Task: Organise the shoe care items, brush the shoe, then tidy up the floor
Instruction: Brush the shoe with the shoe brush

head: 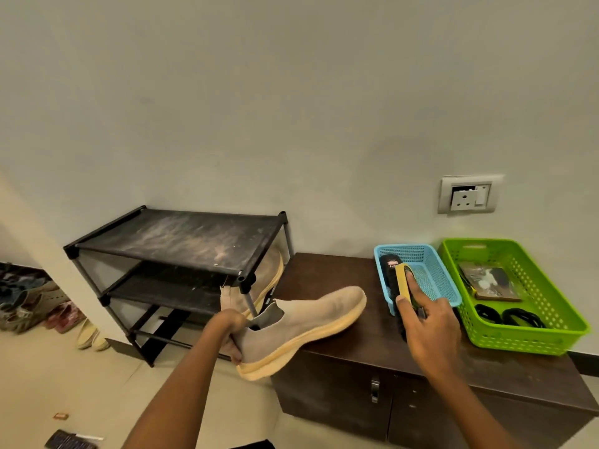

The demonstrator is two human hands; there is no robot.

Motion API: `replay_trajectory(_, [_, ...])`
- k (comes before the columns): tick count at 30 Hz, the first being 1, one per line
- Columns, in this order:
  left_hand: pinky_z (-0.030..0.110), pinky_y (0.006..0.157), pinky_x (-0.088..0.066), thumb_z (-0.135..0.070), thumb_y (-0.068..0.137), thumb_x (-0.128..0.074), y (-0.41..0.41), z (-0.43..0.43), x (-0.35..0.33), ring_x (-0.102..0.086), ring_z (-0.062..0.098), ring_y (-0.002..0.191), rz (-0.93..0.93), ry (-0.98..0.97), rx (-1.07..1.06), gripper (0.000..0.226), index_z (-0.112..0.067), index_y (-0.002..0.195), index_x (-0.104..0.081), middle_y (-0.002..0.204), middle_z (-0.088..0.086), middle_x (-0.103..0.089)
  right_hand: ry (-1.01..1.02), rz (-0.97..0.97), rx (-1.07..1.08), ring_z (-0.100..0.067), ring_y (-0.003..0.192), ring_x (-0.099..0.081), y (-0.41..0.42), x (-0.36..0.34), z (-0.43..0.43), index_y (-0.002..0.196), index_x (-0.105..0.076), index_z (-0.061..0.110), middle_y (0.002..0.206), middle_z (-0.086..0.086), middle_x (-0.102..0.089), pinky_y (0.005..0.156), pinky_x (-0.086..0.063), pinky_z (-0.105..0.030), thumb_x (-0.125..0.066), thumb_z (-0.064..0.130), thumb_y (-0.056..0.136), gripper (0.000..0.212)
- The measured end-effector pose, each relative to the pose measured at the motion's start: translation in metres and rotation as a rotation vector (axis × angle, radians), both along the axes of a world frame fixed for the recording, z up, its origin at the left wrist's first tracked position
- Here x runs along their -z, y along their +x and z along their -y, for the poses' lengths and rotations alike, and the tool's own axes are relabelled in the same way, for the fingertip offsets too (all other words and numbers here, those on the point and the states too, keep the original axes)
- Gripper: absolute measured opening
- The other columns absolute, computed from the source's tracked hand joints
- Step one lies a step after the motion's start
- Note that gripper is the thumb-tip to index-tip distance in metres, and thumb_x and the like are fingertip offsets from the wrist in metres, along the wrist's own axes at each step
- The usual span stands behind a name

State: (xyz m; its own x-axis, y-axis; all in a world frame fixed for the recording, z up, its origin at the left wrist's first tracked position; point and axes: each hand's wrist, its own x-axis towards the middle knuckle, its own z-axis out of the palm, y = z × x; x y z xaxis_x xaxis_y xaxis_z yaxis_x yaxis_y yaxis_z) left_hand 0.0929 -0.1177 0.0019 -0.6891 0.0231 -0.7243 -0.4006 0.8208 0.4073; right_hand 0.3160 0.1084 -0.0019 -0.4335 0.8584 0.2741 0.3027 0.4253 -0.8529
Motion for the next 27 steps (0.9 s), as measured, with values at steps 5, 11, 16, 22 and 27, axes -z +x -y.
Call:
replay_trajectory(5, [0.029,0.047,-0.056,-0.032,0.101,-0.033,0.008,-0.01,0.006,-0.069,0.039,0.073,-0.002,0.162,0.004,0.046,0.006,0.125,-0.041,0.114,0.028,-0.057,0.02,0.014,-0.007,-0.018,0.069,-0.046,-0.006,0.0,0.004,0.129,-0.051,0.034,0.079,-0.003,-0.042,0.067,-0.034,-0.029,-0.061,0.03,0.088,0.042])
replay_trajectory(11, [0.036,0.055,-0.058,-0.021,0.097,-0.042,0.03,-0.053,0.004,-0.068,0.037,0.061,-0.042,0.216,0.003,0.044,0.005,0.131,-0.033,0.096,0.032,-0.06,0.012,-0.002,-0.028,-0.016,0.069,-0.047,-0.011,0.0,0.008,0.129,-0.051,0.035,0.078,0.001,-0.04,0.068,-0.04,-0.03,-0.062,0.029,0.088,0.043])
replay_trajectory(16, [0.035,0.087,-0.049,-0.032,0.084,-0.059,0.037,-0.069,0.005,-0.057,0.03,0.112,-0.59,-0.163,0.408,0.05,-0.008,0.126,-0.046,0.124,0.012,-0.057,0.02,-0.004,-0.016,-0.013,0.067,-0.045,-0.008,0.002,0.002,0.13,-0.049,0.034,0.08,-0.002,-0.043,0.067,-0.039,-0.03,-0.061,0.03,0.088,0.044])
replay_trajectory(22, [0.041,0.118,-0.007,-0.014,0.078,-0.071,0.006,-0.088,0.004,0.005,0.022,0.146,-1.076,-0.29,1.351,0.102,-0.024,0.151,0.0,0.159,0.002,0.001,0.001,-0.026,-0.005,-0.013,0.066,-0.046,-0.002,0.002,-0.011,0.127,-0.047,0.043,0.074,0.002,-0.039,0.067,-0.038,-0.03,-0.062,0.032,0.087,0.044])
replay_trajectory(27, [0.047,0.118,-0.001,0.0,0.085,-0.058,-0.01,-0.129,0.014,0.009,0.019,0.145,-1.114,-0.366,1.918,0.074,-0.028,0.147,-0.028,0.158,-0.003,-0.012,0.051,-0.049,0.008,-0.012,0.063,-0.044,0.004,0.007,-0.024,0.127,-0.043,0.044,0.073,-0.003,-0.04,0.057,-0.032,-0.02,-0.061,0.03,0.088,0.046])
